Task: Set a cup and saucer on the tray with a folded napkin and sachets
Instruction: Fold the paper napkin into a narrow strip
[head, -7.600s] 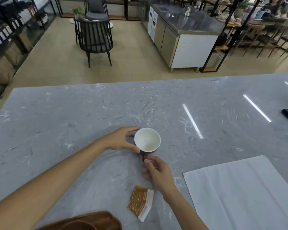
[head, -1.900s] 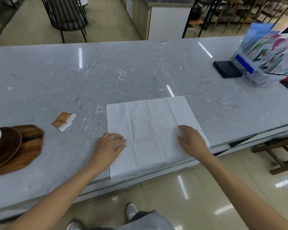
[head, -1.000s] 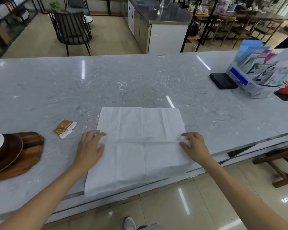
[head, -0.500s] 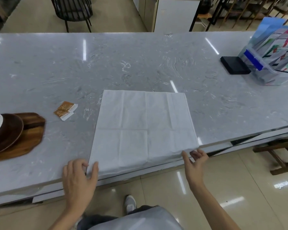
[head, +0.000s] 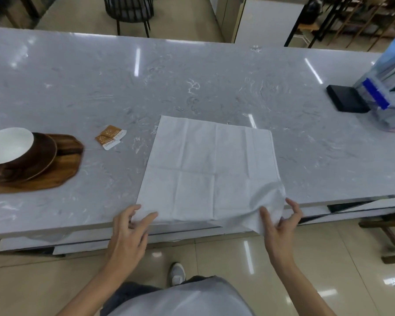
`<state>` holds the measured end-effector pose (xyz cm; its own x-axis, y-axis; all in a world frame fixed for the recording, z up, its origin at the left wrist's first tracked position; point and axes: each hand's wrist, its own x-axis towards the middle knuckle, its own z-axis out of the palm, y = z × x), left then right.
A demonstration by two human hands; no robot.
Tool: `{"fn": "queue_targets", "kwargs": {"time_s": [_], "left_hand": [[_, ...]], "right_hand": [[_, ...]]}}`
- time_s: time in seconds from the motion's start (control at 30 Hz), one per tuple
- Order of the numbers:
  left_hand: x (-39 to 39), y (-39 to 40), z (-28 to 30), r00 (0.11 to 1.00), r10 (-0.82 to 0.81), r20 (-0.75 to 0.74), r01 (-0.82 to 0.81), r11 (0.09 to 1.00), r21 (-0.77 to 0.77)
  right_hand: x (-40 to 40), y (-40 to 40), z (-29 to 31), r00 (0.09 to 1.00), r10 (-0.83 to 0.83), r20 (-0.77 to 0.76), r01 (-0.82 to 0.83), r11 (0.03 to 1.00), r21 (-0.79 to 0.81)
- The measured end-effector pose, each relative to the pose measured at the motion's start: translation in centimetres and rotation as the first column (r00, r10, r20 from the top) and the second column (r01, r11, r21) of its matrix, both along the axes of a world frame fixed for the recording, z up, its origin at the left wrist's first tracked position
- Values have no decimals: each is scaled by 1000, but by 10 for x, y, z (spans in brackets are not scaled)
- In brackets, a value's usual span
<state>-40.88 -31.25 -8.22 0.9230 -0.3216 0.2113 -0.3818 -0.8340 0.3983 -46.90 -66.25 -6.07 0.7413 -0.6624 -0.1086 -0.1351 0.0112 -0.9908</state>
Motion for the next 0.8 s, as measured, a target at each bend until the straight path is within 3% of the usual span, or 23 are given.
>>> {"fn": "queue_targets", "kwargs": {"time_s": [0.07, 0.17, 0.23, 0.3, 0.4, 0.5, 0.63, 0.7, 0.8], "left_hand": [[5, -4, 2, 1000, -4, 7, 4, 998, 56], [10, -3, 3, 1000, -8, 28, 5, 993, 115], [12, 0, 1, 1000, -6, 25, 2, 988, 156], [9, -1, 0, 1000, 4, 10, -6, 975, 224], [3, -8, 0, 999, 40, 6, -40, 966, 257], [6, -12, 10, 998, 59, -21, -54, 984, 172], [12, -13, 32, 996, -70, 62, 67, 996, 54], [26, -9, 49, 987, -112, 115, 124, 987, -104], [66, -1, 94, 998, -55, 23, 59, 887, -459]], "right_hand": [[13, -2, 22, 998, 22, 62, -18, 997, -69], [37, -10, 51, 995, 101, 17, -93, 965, -246], [51, -17, 62, 993, 119, 14, -114, 976, -188], [62, -24, 73, 983, 163, 80, -162, 986, -24], [76, -34, 90, 922, 322, 217, -347, 934, 90], [86, -35, 109, 876, 441, 193, -435, 897, -75], [99, -37, 133, 875, 476, 90, -434, 853, -290], [110, -46, 145, 910, 408, 65, -343, 834, -433], [134, -66, 165, 953, 299, 41, -232, 813, -535]]}}
